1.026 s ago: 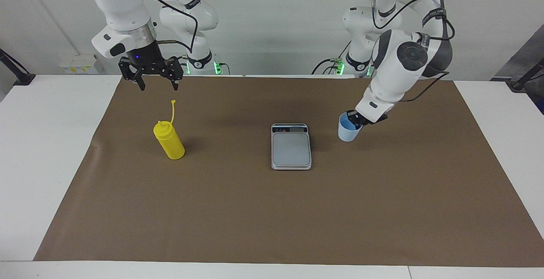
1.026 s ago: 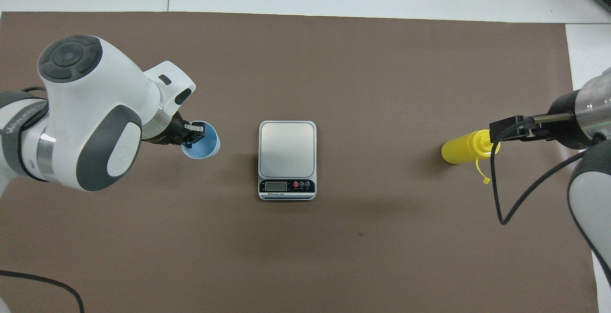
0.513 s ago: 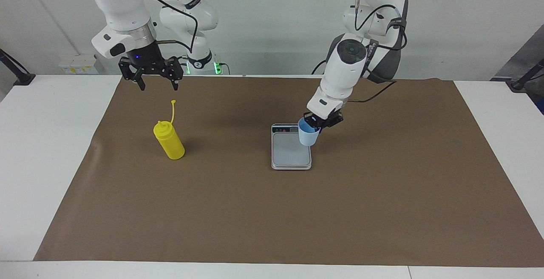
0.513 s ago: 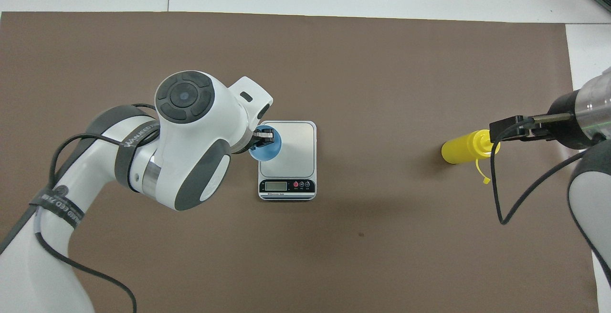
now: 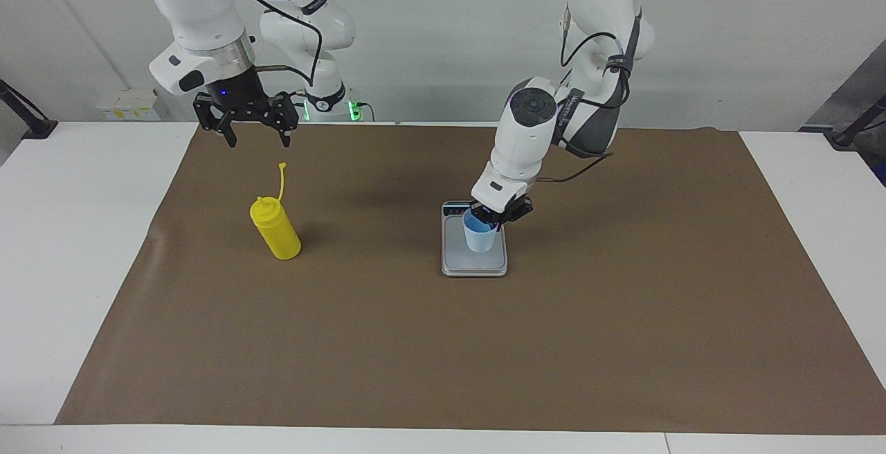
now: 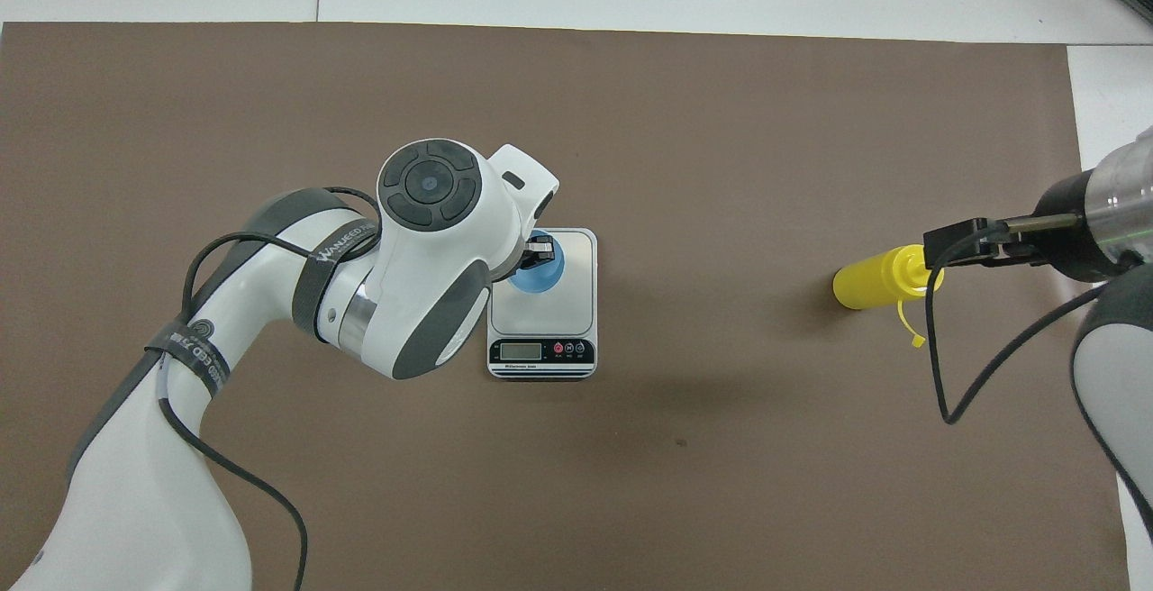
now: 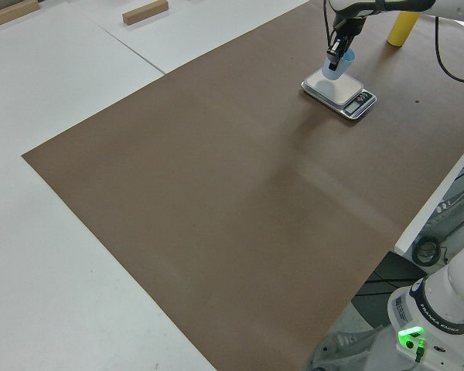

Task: Pour seasoning into cup on scale with both arms
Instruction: 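Lift the blue cup with the left gripper and carry it onto the scale, then lower the blue cup onto the scale and open the left gripper, then withdraw the left gripper while the right gripper opens toward the yellow bottle, then close the right gripper around the yellow squeeze bottle, then lift the yellow bottle with the right gripper and carry it over the cup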

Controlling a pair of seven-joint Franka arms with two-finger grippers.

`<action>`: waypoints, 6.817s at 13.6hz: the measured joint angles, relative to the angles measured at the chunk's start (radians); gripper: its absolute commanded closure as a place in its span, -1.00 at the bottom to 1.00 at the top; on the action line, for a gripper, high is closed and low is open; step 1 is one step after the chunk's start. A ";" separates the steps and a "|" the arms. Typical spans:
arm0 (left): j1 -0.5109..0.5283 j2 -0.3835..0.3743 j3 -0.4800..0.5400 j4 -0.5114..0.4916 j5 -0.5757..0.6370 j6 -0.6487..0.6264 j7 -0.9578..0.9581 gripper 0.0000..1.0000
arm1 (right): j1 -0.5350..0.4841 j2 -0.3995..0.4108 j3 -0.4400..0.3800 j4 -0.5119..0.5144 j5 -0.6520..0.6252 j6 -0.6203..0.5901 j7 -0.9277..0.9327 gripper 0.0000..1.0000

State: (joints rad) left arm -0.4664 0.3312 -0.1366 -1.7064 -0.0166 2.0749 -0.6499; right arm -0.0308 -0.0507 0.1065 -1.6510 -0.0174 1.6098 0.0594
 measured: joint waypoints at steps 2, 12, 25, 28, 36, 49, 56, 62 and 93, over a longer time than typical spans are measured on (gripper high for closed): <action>0.000 0.004 0.002 0.000 0.001 0.015 0.000 1.00 | 0.000 0.000 0.000 0.000 0.000 0.000 0.000 -1.00; 0.000 0.024 0.002 -0.004 0.019 0.046 0.000 1.00 | 0.000 0.000 0.000 0.000 0.000 0.000 0.000 -1.00; -0.001 0.027 0.000 -0.018 0.020 0.061 0.000 -1.00 | -0.020 0.000 -0.001 0.000 0.000 0.000 0.000 -1.00; 0.000 0.027 0.003 -0.020 0.020 0.070 0.000 -1.00 | -0.020 0.000 -0.001 0.000 0.000 0.000 0.000 -1.00; 0.097 -0.132 0.031 -0.007 0.026 -0.067 0.128 -1.00 | -0.070 -0.025 -0.001 -0.095 0.063 0.095 -0.235 -1.00; 0.414 -0.307 0.035 -0.013 0.026 -0.314 0.699 -1.00 | -0.304 -0.098 -0.005 -0.505 0.503 0.485 -1.154 -1.00; 0.452 -0.374 0.039 -0.011 0.026 -0.413 0.733 -1.00 | -0.400 -0.001 -0.008 -0.594 0.757 0.535 -1.595 -1.00; 0.479 -0.395 0.042 0.026 0.026 -0.479 0.735 -1.00 | -0.399 0.070 -0.007 -0.655 0.979 0.566 -1.886 -1.00; 0.431 -0.460 0.101 0.026 -0.016 -0.513 0.749 -1.00 | -0.275 0.200 0.006 -0.529 1.184 0.561 -2.023 1.00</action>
State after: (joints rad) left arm -0.0349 -0.1284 -0.0360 -1.6799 -0.0326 1.5617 0.0991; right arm -0.3054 0.1489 0.1125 -2.1799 1.1670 2.1706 -1.9635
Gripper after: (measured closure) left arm 0.000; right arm 0.458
